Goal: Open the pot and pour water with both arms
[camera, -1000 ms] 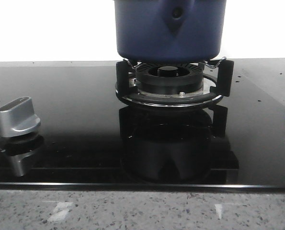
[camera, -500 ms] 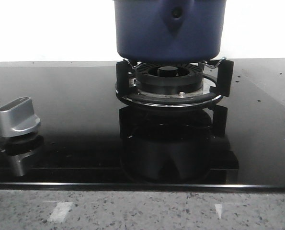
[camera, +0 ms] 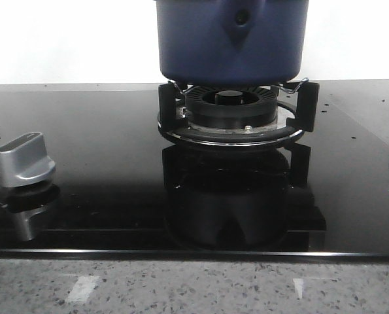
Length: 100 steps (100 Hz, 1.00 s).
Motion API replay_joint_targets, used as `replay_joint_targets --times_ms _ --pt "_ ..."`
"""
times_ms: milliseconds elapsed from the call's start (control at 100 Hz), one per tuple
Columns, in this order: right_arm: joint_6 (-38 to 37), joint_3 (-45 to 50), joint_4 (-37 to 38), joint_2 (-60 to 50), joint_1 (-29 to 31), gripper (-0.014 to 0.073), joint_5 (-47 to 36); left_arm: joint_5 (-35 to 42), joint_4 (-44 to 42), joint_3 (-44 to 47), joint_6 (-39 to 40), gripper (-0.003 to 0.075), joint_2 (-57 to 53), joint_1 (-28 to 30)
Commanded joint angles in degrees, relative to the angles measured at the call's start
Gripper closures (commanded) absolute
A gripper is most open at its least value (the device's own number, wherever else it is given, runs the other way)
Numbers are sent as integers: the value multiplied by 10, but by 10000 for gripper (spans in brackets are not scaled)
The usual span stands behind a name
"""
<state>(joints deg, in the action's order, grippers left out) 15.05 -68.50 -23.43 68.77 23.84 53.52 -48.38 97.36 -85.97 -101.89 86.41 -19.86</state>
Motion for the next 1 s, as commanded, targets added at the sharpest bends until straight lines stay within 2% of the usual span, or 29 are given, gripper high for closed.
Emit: replay_joint_targets --times_ms 0,680,750,870,960,990 --pt "7 -19 -13 -14 0 170 -30 -7 32 -18 4 322 -23 2" --pt "7 -19 -18 -14 0 170 -31 -1 31 -18 4 323 -23 3" --pt "17 -19 -43 -14 0 170 -32 -7 31 -18 4 325 -24 9" --pt "84 -19 -139 -21 0 191 -32 -9 27 -18 30 372 -32 36" --pt "130 -19 -208 -26 0 285 -30 -24 15 -18 64 453 -46 71" --pt "145 -19 -235 -31 0 341 -30 -26 7 -18 85 488 -51 83"
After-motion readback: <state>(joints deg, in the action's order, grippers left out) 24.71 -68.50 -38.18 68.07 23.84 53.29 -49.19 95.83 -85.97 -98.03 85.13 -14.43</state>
